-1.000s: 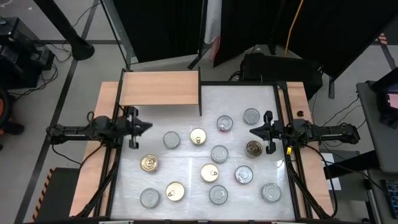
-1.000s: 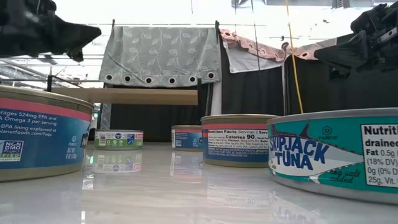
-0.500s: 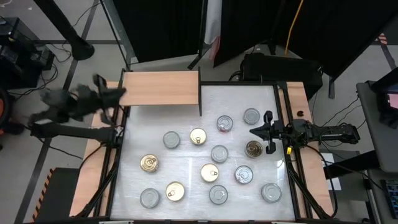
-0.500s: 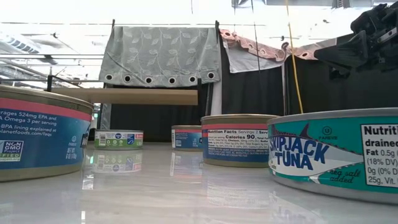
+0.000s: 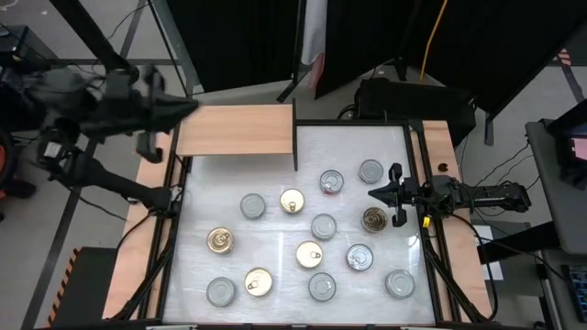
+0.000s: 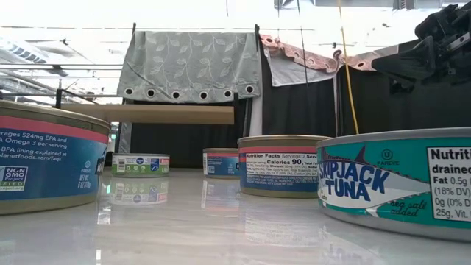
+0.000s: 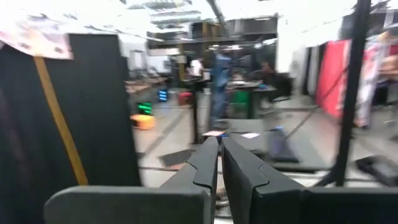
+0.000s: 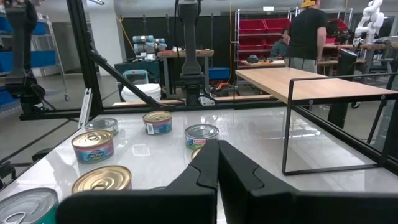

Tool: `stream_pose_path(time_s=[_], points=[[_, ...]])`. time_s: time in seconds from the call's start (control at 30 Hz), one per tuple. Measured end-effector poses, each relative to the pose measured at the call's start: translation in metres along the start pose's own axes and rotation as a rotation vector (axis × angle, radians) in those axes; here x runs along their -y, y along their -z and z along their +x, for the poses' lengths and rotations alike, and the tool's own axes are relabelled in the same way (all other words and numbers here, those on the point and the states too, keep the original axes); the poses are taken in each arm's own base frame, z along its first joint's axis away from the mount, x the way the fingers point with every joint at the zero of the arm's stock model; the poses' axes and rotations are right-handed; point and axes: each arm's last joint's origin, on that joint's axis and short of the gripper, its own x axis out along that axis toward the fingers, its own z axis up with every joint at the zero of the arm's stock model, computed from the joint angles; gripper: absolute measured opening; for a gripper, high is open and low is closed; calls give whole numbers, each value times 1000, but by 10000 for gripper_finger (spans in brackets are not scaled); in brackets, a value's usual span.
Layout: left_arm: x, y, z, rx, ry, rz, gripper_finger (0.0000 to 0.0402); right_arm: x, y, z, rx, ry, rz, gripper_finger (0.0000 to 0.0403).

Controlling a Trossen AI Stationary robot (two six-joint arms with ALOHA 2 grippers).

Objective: Stack canned seafood by type on shelf
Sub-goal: Put the green white tuna can on the shelf

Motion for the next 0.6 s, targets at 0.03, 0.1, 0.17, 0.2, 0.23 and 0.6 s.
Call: stream_pose_path(time_s=[0.03, 0.1, 0.17, 0.2, 0.23, 0.6], points=[[3, 3, 11, -39, 12, -35, 27, 0, 0, 0, 0, 0, 0, 0], [9, 17, 31, -147, 22, -96, 27, 0, 0, 0, 0, 0, 0, 0], [15, 37, 50, -301, 20, -143, 27, 0, 0, 0, 0, 0, 0, 0], [18, 49, 59, -396, 16, -161, 27, 0, 0, 0, 0, 0, 0, 0], [22, 61, 65, -483, 11, -183, 27, 0, 0, 0, 0, 0, 0, 0], [81, 123, 113, -689, -51, -229, 27, 0, 0, 0, 0, 0, 0, 0]])
